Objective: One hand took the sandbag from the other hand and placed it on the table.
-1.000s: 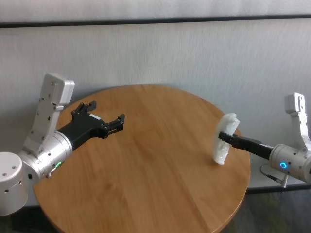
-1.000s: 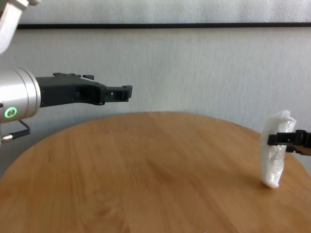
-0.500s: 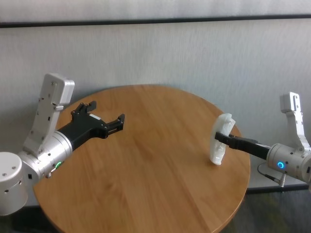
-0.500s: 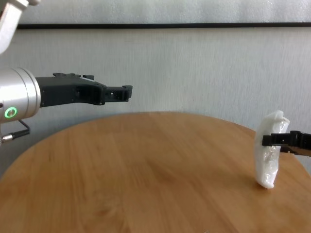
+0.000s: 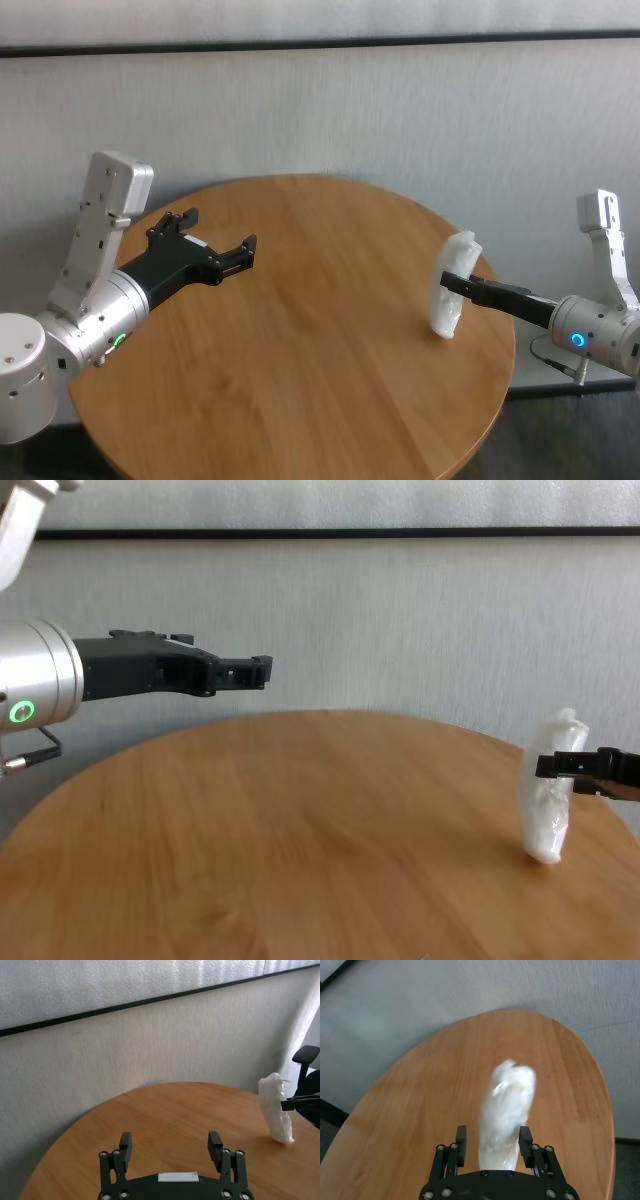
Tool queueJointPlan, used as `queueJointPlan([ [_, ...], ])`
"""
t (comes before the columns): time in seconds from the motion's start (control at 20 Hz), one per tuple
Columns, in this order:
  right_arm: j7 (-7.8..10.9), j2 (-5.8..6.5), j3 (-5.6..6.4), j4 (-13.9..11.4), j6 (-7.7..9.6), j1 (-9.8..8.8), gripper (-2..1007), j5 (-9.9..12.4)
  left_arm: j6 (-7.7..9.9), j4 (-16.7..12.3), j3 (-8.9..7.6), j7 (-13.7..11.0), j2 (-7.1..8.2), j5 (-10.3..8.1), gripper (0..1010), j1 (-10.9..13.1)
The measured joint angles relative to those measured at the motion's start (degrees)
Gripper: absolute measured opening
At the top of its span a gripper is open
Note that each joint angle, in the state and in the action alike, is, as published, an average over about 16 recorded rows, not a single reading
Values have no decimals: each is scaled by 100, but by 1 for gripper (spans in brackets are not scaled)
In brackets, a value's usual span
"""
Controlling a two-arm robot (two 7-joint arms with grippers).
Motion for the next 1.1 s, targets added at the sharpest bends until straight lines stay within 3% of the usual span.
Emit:
queueJointPlan([
  [0.6, -18, 5, 11, -20, -2, -12, 936, 22, 0, 0, 0, 0, 0, 0, 1000, 0],
  [1.1, -23, 8, 15, -27, -2, -16, 1005, 27, 0, 0, 0, 0, 0, 0, 1000, 0],
])
